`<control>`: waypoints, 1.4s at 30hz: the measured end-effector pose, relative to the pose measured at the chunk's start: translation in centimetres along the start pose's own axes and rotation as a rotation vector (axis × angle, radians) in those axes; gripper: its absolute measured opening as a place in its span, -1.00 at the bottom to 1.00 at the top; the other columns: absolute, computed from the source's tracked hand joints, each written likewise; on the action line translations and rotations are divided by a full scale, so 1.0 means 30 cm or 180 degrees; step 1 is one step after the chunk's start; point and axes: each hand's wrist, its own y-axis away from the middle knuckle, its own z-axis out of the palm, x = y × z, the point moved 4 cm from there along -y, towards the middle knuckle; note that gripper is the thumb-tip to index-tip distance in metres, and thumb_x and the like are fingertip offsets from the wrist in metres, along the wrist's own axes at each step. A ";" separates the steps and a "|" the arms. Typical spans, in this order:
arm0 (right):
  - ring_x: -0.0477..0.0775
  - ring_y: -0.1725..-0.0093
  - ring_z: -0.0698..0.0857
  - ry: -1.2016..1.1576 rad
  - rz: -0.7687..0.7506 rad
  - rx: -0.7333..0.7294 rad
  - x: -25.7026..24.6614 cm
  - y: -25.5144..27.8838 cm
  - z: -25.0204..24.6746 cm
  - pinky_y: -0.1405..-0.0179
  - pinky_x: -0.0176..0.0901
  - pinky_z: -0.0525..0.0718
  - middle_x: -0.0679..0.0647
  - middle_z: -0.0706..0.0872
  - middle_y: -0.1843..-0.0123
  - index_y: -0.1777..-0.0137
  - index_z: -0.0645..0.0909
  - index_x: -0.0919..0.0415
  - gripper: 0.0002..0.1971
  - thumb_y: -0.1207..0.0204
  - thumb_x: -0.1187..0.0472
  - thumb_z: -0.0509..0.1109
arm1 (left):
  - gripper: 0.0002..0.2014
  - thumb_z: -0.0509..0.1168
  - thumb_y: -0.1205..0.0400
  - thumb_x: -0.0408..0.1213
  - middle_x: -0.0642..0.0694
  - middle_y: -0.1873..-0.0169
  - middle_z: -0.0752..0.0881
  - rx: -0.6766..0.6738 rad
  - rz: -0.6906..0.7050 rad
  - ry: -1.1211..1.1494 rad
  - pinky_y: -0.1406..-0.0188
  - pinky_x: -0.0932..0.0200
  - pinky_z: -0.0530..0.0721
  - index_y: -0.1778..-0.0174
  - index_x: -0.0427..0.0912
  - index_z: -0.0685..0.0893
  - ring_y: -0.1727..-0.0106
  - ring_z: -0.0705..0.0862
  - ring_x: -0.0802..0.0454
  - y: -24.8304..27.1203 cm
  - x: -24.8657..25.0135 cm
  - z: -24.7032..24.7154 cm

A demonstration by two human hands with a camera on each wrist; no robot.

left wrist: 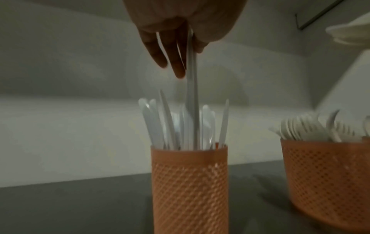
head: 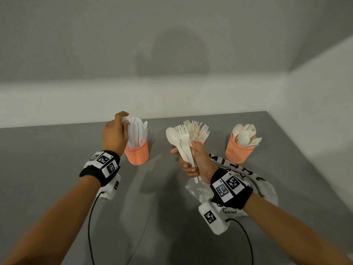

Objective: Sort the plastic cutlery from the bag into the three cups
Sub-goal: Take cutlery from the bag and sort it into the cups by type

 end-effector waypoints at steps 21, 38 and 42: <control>-0.24 0.62 0.41 0.1365 -0.1182 0.1020 0.022 0.003 0.053 0.54 -0.41 0.34 -0.02 0.41 0.48 0.12 0.44 0.04 -0.78 -0.72 0.12 0.02 | -0.76 0.27 -0.59 -0.01 -0.06 0.42 0.66 -0.0714 -0.1153 0.1751 0.31 0.10 0.58 0.23 -0.09 0.51 0.32 0.67 -0.07 0.248 0.380 0.090; -0.15 0.68 0.26 0.0973 -0.0682 0.0515 -0.003 0.117 -0.027 0.68 -0.32 0.39 0.00 0.31 0.55 0.09 0.51 0.13 -0.65 -0.72 -0.01 -0.03 | -0.84 0.07 -0.71 -0.29 -0.03 0.49 0.35 -0.0782 -0.1835 0.2857 0.68 0.37 0.31 0.14 -0.09 0.53 0.70 0.32 0.26 0.172 0.375 0.044; -0.15 0.73 0.18 0.0566 -0.0260 0.0022 -0.009 0.149 -0.001 0.66 -0.32 0.35 -0.10 0.23 0.70 0.13 0.51 0.10 -0.62 -0.64 -0.16 0.04 | -0.80 0.16 -0.67 -0.12 0.00 0.35 0.58 -0.2059 -0.1964 0.3519 0.75 0.40 0.12 0.10 -0.11 0.64 0.68 0.26 0.24 0.237 0.422 0.061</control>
